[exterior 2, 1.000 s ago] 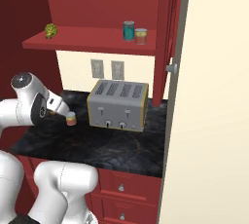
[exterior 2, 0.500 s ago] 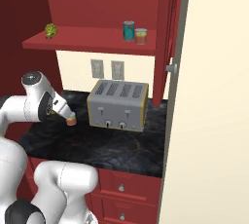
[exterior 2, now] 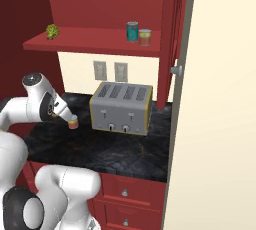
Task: Pick the cans from the counter and place them in their designated side in the cabinet.
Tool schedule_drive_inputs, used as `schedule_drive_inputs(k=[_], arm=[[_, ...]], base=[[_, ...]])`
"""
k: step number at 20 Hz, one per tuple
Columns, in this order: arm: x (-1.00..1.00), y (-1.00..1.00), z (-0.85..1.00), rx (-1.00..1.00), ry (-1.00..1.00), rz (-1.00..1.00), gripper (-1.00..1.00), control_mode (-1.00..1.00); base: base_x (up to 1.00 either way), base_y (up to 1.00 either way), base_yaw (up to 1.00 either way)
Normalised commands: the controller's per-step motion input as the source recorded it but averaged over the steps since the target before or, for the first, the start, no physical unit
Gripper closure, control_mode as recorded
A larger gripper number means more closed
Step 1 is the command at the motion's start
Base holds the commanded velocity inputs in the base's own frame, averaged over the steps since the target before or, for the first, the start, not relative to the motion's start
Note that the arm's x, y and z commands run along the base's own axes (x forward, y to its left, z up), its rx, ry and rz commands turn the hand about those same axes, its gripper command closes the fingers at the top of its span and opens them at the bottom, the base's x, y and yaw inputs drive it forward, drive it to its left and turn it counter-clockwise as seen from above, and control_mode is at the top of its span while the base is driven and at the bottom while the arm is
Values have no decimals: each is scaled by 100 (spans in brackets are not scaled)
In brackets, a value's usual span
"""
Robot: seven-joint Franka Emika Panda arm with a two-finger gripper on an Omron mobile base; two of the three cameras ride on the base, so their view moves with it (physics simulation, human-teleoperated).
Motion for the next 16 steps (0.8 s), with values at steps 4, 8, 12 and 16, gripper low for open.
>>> schedule_drive_inputs(k=[4, 8, 12, 16], arm=[[24, 2, -15, 2, 1, -8, -100, -100], [28, 5, -15, 4, 2, -7, -100, -100], [27, 7, -15, 4, 2, -7, -100, -100], [27, 8, -13, 3, 2, -5, -100, -100]], base=[[0, 0, 0], [0, 0, 0], [0, 0, 0], [0, 0, 0]])
